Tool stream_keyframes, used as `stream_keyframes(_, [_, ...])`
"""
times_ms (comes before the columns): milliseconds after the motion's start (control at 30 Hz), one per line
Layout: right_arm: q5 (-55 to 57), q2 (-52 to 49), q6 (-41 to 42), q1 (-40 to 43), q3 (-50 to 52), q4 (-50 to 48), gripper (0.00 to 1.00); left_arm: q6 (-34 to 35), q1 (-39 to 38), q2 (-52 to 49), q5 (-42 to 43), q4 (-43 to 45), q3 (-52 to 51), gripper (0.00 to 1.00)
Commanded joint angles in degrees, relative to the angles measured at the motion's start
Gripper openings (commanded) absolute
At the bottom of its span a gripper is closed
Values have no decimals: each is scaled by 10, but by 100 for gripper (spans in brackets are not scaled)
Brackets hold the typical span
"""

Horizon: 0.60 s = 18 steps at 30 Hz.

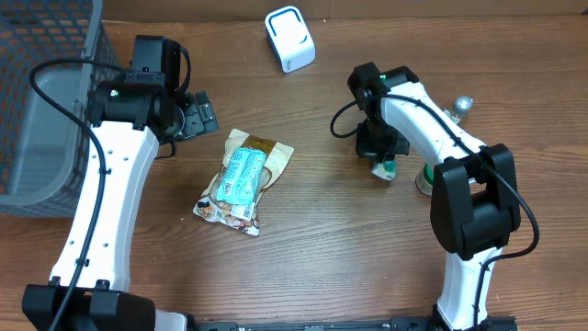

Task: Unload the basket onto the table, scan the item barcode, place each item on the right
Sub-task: 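Move the Kleenex pack back right and lower it onto the table, then open the right gripper and raise it off the Kleenex pack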

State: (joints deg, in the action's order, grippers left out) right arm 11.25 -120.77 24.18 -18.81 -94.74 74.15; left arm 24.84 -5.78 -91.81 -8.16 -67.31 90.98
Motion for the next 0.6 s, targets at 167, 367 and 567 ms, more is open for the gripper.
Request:
stream_keyframes(167, [26,2,13,-1,3,-19,43,-11,1,1,3,1,9,100])
stream_keyframes(367, [-80,2,11,-2,3,-56,19,-11,1,1,3,1,9,100])
stream_keyframes(567, [-114,2,13,-2,7,-84,8,-11,1,1,3,1,9,100])
